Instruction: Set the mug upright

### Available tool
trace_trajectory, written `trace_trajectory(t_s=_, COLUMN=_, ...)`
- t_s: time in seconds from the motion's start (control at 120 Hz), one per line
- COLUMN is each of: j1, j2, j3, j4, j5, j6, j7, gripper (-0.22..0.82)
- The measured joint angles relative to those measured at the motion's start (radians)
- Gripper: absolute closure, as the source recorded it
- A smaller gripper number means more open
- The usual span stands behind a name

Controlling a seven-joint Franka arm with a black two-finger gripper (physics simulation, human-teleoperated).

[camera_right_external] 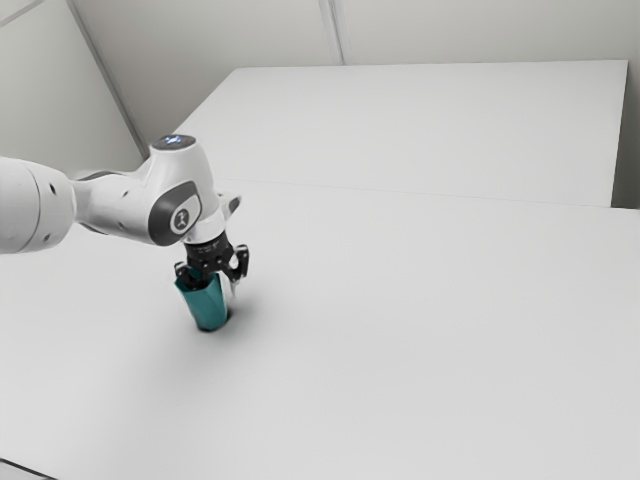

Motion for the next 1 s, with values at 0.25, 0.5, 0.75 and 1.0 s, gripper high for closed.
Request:
trace_trajectory(t_s=0.25, j1=0.001, j2=-0.038, j3=-0.005, j4=0.001, j5=-0.005, j6=-0.013, j7=-0.018, gripper=0.14)
trace_trajectory(t_s=0.5, j1=-0.004, j2=-0.128, j3=-0.005, j4=0.004, j5=-0.004, j6=-0.072, j7=-0.028, gripper=0.04)
trace_trajectory(t_s=0.75, j1=-0.047, j2=-0.159, j3=-0.006, j4=0.137, j5=-0.004, j6=-0.167, j7=0.049, gripper=0.01)
trace_trajectory(t_s=1.0, j1=-0.096, j2=-0.162, j3=-0.007, j4=0.318, j5=0.019, j6=-0.319, j7=0.2, gripper=0.0)
